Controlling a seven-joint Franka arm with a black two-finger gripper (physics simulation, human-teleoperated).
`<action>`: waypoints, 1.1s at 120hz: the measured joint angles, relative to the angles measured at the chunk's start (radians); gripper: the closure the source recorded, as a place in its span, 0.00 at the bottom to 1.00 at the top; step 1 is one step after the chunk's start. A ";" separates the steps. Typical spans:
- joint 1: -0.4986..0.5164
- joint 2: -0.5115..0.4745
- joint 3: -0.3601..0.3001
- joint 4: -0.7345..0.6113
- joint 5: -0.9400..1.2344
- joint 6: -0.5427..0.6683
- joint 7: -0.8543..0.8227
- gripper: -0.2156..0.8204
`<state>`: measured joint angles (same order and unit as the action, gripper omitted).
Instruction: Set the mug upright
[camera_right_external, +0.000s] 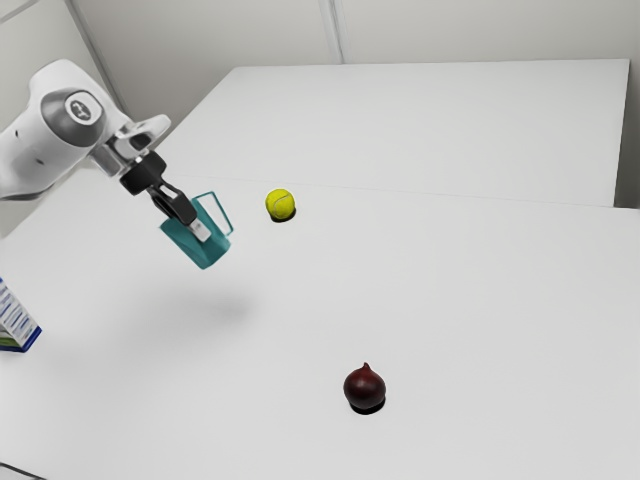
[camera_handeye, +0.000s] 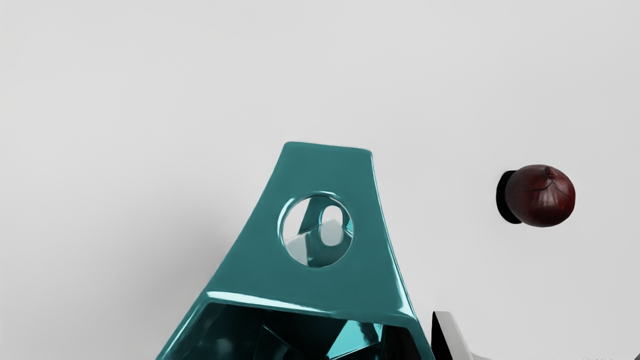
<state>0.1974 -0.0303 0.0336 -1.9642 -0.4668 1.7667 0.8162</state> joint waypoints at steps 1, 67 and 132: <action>-0.001 -0.005 -0.002 -0.003 0.006 0.002 -0.005 0.95; -0.022 -0.104 -0.141 -0.196 0.367 0.243 -0.324 0.95; -0.038 -0.100 -0.149 -0.378 0.436 0.548 -0.534 0.95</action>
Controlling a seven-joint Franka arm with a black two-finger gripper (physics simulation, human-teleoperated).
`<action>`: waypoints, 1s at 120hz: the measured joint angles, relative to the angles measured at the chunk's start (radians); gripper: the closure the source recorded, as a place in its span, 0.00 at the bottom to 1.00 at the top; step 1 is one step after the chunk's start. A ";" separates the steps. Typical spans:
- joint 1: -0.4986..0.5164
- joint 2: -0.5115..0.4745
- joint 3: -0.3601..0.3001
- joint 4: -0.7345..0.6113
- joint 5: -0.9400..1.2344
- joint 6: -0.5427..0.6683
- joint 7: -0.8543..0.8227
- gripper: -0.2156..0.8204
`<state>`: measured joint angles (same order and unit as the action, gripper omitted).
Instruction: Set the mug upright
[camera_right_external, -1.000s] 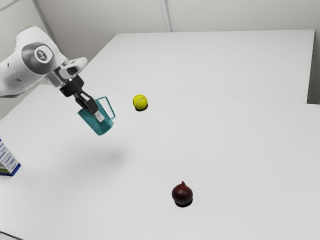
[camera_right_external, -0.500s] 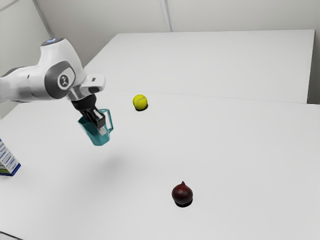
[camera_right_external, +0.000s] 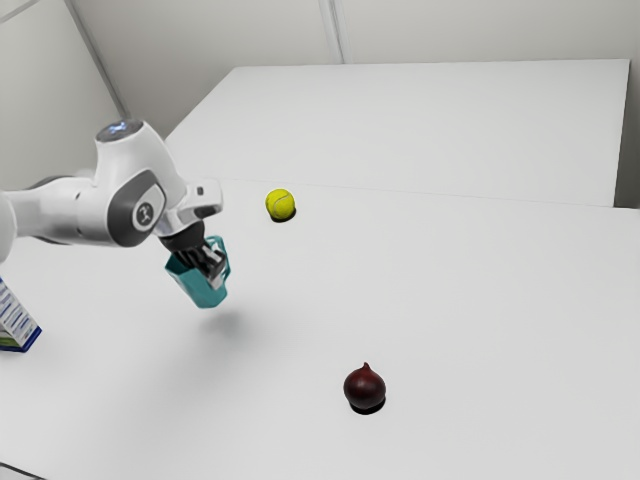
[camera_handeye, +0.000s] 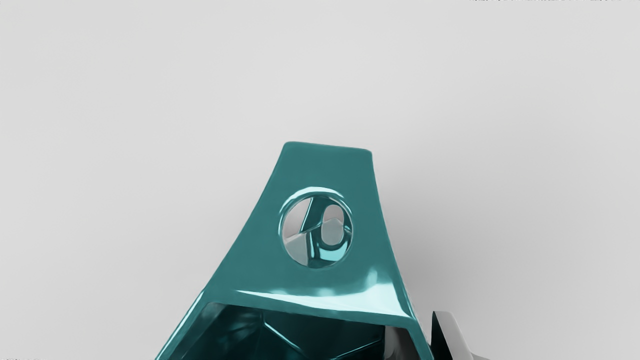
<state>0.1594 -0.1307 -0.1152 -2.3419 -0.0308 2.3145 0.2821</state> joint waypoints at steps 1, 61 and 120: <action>0.000 0.000 0.000 -0.001 0.000 0.003 -0.003 0.95; -0.005 0.040 -0.001 -0.024 0.007 0.021 -0.111 0.95; -0.016 0.097 -0.002 -0.022 0.008 0.028 -0.164 0.95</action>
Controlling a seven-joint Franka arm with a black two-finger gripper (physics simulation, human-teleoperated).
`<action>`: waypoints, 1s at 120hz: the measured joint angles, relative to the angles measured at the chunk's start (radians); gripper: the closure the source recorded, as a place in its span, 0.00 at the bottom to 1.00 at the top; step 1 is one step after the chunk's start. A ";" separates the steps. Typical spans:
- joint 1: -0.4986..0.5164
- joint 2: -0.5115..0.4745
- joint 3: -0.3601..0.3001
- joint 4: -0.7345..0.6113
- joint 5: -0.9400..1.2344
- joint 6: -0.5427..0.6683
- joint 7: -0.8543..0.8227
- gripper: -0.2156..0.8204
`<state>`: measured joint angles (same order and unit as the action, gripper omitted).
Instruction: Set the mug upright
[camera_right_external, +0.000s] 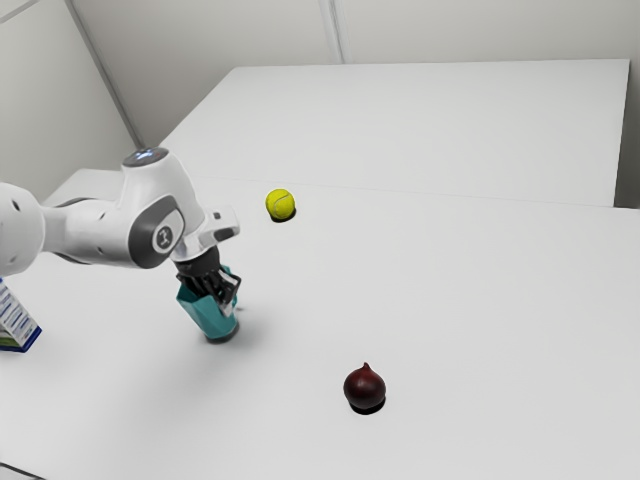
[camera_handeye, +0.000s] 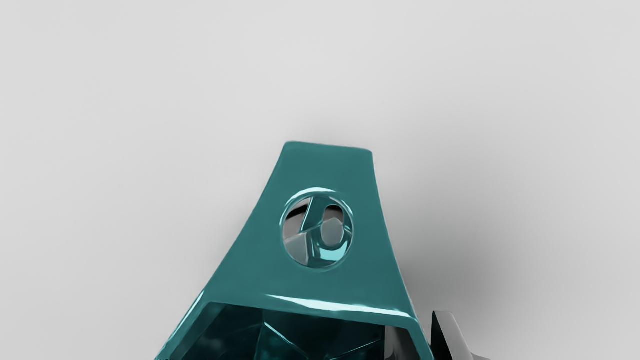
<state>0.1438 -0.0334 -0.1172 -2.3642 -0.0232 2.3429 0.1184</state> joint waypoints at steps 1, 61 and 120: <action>0.000 0.001 0.000 0.000 0.000 0.000 -0.001 0.95; -0.010 0.001 0.001 0.000 -0.016 0.002 -0.010 0.64; -0.045 -0.069 0.001 0.001 -0.019 -0.007 0.000 0.43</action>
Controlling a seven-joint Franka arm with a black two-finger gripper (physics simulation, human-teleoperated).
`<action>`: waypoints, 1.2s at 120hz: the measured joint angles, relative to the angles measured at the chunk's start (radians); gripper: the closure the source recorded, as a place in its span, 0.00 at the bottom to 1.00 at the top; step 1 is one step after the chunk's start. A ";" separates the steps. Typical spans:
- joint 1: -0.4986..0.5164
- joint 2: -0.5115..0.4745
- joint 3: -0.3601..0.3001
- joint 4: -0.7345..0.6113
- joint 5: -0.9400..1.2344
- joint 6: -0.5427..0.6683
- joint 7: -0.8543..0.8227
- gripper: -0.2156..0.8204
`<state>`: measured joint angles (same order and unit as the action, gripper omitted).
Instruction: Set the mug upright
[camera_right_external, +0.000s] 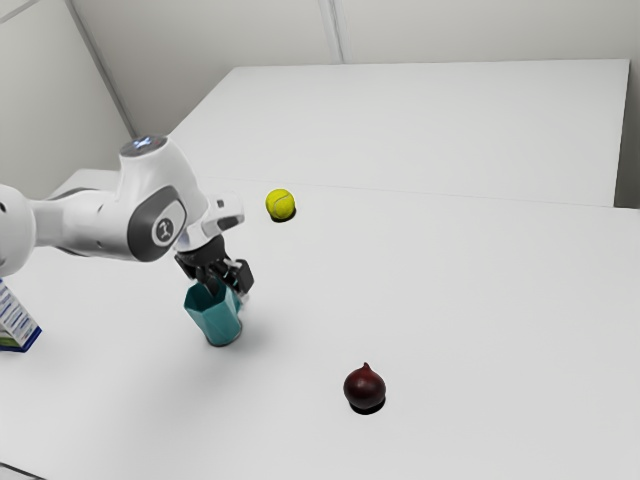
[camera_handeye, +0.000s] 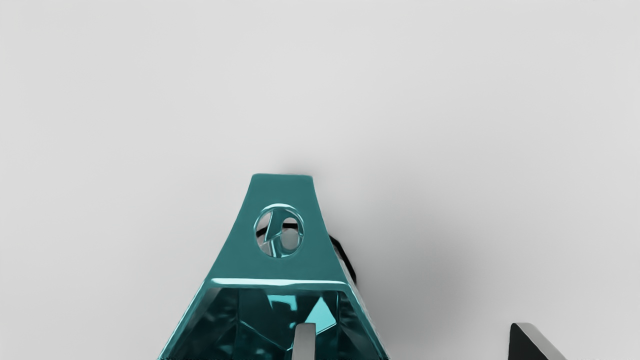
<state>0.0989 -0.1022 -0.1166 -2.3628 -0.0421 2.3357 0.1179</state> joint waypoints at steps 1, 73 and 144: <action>-0.001 -0.001 0.000 0.000 0.000 0.000 0.000 0.42; -0.024 -0.065 0.000 0.097 -0.012 -0.087 0.003 0.26; -0.009 0.061 0.003 0.563 0.022 -0.524 -0.047 0.23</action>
<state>0.0899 -0.0417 -0.1137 -1.8002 -0.0197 1.8121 0.0713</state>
